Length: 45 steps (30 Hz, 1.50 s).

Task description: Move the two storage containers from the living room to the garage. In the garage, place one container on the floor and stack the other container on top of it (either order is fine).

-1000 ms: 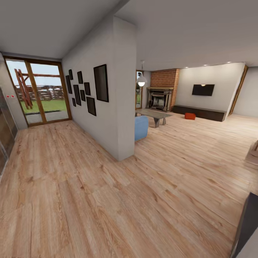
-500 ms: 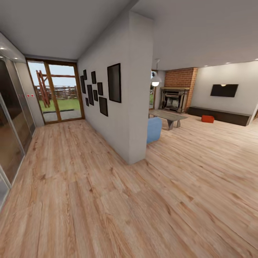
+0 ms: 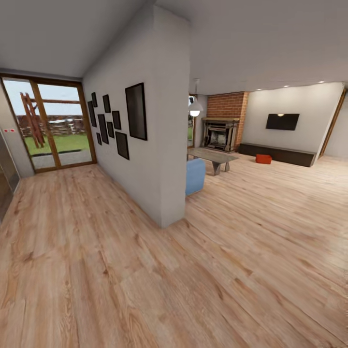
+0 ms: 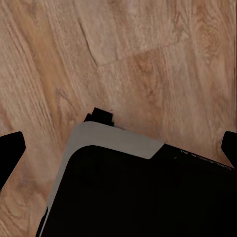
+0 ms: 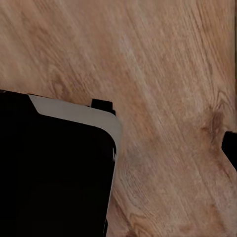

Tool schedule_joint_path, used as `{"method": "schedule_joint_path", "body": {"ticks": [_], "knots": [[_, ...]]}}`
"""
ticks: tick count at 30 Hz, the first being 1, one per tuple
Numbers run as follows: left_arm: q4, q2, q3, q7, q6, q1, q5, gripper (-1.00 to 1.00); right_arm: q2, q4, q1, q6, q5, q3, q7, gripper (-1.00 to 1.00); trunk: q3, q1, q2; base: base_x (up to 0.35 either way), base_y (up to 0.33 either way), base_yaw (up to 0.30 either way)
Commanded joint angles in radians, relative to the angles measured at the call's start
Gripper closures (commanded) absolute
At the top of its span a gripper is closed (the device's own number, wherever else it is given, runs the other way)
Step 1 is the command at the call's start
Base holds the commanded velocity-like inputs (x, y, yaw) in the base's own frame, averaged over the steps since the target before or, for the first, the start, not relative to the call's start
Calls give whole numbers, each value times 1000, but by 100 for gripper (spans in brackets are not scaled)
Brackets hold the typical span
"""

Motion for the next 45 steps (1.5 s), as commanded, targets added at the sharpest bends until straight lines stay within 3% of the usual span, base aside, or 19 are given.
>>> {"method": "schedule_joint_path", "body": {"ticks": [1, 45], "knots": [[0, 0, 3, 2, -2, 0, 2, -100, 0, 3, -2, -3, 9, 5, -6, -100, -1, 1, -1, 325, 0, -280], [0, 0, 3, 0, -2, 0, 1, -100, 0, 3, -1, 0, 17, 17, 3, -100, -6, 1, -1, 325, 0, -282]]}}
